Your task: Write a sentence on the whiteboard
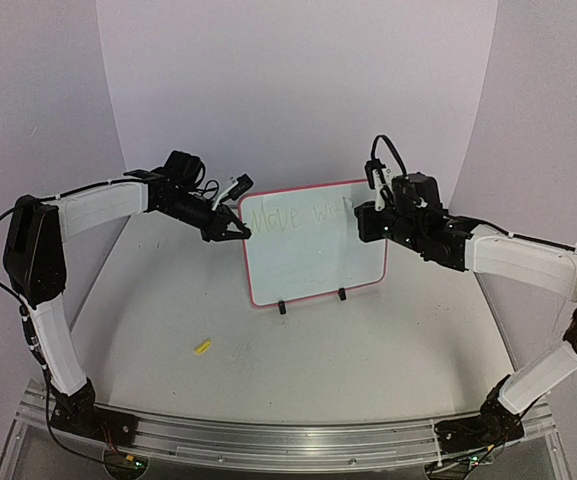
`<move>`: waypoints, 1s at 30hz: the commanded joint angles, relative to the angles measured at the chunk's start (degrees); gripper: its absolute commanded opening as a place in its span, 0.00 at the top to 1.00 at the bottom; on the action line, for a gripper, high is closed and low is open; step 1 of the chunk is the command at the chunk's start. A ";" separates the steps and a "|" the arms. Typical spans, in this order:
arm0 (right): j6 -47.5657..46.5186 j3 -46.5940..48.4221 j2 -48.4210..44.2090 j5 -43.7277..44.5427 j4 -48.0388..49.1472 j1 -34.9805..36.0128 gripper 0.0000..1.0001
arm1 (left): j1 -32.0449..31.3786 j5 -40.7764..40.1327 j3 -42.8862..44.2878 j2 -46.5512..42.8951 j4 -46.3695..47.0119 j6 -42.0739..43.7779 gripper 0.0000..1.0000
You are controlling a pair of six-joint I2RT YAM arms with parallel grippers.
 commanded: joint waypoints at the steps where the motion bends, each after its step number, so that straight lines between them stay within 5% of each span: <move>1: -0.35 1.59 0.90 1.92 1.49 -0.18 1.00 | -0.18 -7.91 -0.21 1.47 -1.57 4.01 1.00; 30: 2.41 -1.54 -0.37 0.87 1.22 -0.22 1.00 | -0.18 -7.74 -0.14 1.51 -1.56 3.94 1.00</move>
